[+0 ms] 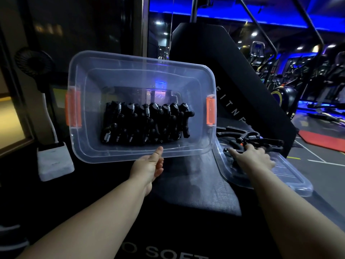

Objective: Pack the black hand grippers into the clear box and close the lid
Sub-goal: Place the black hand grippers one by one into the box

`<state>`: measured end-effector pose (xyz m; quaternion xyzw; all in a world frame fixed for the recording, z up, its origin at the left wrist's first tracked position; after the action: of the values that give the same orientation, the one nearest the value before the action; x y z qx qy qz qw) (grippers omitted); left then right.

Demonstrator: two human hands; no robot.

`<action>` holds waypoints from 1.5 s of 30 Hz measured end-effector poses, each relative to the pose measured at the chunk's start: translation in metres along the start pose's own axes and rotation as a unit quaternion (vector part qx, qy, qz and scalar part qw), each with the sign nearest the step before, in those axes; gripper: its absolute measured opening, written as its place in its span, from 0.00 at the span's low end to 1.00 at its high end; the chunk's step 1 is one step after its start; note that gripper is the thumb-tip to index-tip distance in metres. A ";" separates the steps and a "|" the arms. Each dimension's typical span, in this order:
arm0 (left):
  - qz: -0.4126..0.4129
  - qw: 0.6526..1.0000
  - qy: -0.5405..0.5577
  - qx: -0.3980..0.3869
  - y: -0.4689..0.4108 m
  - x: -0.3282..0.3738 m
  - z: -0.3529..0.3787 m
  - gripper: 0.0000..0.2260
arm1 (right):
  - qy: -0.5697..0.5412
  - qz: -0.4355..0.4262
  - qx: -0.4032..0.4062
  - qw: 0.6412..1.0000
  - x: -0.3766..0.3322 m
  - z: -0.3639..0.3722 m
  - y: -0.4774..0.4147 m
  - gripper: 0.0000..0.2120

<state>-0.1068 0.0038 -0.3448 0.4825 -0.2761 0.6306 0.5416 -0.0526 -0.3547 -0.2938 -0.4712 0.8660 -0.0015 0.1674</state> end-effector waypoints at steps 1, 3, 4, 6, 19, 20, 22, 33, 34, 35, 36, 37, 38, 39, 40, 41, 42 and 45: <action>0.000 1.000 0.001 -0.001 0.000 0.000 0.000 0.17 | 0.018 0.007 0.000 1.000 -0.001 -0.001 0.000 0.46; -0.003 1.000 0.001 -0.003 0.000 0.000 0.000 0.17 | 0.045 0.014 0.007 0.999 -0.001 -0.003 0.000 0.49; -0.004 1.000 0.002 -0.004 0.000 0.000 0.000 0.17 | 0.052 0.014 0.013 0.999 -0.002 -0.004 0.000 0.50; -0.006 1.000 0.002 -0.006 0.000 0.000 0.000 0.17 | 0.055 0.009 0.026 0.998 -0.003 -0.007 0.002 0.50; -0.029 0.999 0.013 0.012 0.005 0.003 -0.003 0.18 | -0.106 -0.081 0.046 0.990 -0.003 -0.045 0.045 0.28; -0.030 0.999 0.019 0.016 0.006 0.004 -0.004 0.17 | -0.137 -0.101 0.058 0.984 -0.006 -0.050 0.051 0.27; -0.025 0.999 0.030 0.033 0.007 0.005 -0.007 0.17 | -0.189 -0.136 0.079 0.969 -0.017 -0.060 0.063 0.26; 0.064 0.978 0.030 0.198 0.019 0.030 -0.060 0.24 | -0.278 -0.290 0.166 0.900 -0.100 -0.116 0.112 0.34; 0.066 0.978 0.024 0.199 0.019 0.032 -0.063 0.24 | -0.292 -0.307 0.156 0.892 -0.111 -0.118 0.116 0.32; 0.068 0.977 0.018 0.199 0.019 0.033 -0.066 0.24 | -0.300 -0.324 0.144 0.886 -0.122 -0.118 0.120 0.30; 0.073 0.977 0.014 0.200 0.019 0.034 -0.069 0.24 | -0.297 -0.342 0.137 0.881 -0.134 -0.118 0.124 0.29; 0.079 0.977 0.013 0.200 0.019 0.035 -0.072 0.23 | -0.286 -0.360 0.134 0.878 -0.147 -0.117 0.127 0.28; 0.086 0.976 0.016 0.198 0.019 0.036 -0.074 0.22 | -0.271 -0.378 0.133 0.876 -0.160 -0.115 0.130 0.28; 0.090 0.977 0.023 0.193 0.019 0.037 -0.076 0.20 | -0.252 -0.392 0.133 0.875 -0.172 -0.113 0.133 0.27; 0.091 0.978 0.031 0.187 0.019 0.038 -0.077 0.19 | -0.232 -0.403 0.134 0.875 -0.184 -0.109 0.135 0.25; 0.087 0.979 0.040 0.181 0.019 0.039 -0.078 0.19 | -0.215 -0.412 0.134 0.875 -0.195 -0.105 0.137 0.23; 0.080 0.980 0.050 0.176 0.018 0.039 -0.079 0.19 | -0.201 -0.419 0.130 0.876 -0.206 -0.100 0.138 0.21; 0.071 0.978 0.081 0.181 0.016 0.043 -0.088 0.22 | -0.165 -0.441 0.109 0.875 -0.234 -0.091 0.143 0.20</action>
<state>-0.1465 0.0939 -0.3366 0.4991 -0.1464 0.7437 0.4200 -0.0783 -0.0982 -0.1636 -0.7764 0.5224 -0.0917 0.3405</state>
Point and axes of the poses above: each hand's wrist, its own y-axis away from the middle knuckle, its own z-axis out of the palm, x = y × z, the point moved 7 cm from there along -y, towards the middle knuckle, and after that the axes turned 1 degree about z, right-handed, at the moved point
